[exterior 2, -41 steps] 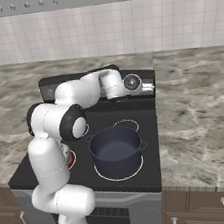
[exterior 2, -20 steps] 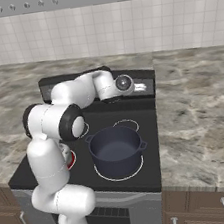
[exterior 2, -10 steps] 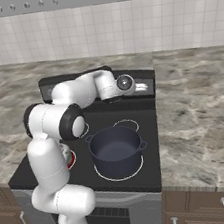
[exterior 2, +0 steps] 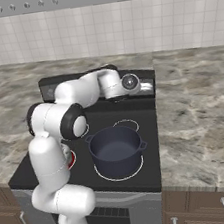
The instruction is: Pick the kettle from the cabinet and place it on a stove burner. Then pick the pot from the counter and place it on another stove burner. Finally, turn both burners on.
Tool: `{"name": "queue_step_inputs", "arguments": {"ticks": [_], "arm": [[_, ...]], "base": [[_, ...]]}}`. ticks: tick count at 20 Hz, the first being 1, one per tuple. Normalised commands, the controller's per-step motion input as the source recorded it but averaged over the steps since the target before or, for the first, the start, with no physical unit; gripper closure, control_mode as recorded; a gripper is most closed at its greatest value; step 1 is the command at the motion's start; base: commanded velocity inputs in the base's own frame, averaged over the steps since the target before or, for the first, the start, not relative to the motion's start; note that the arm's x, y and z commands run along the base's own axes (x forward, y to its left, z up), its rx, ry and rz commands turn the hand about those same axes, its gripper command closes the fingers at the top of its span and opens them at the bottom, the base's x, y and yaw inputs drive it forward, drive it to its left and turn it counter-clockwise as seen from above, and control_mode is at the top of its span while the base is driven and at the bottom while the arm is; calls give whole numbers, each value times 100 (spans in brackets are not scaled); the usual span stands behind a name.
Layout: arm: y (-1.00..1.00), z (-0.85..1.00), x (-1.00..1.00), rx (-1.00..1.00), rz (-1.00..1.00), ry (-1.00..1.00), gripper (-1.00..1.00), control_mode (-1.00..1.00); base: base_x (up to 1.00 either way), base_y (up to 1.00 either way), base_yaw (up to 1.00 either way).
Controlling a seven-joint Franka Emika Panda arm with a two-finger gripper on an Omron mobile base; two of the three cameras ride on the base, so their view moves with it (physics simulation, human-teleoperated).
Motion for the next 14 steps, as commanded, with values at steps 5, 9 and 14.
{"name": "queue_step_inputs", "arguments": {"ticks": [5, 9, 14], "arm": [[-20, 0, 0, 0, 0, 0, -100, -100], [-16, 0, 0, 0, 0, 0, -100, -100], [-13, 0, 0, 0, 0, 0, -100, -100]], "base": [[0, 0, 0], [0, 0, 0], [0, 0, 0]]}}
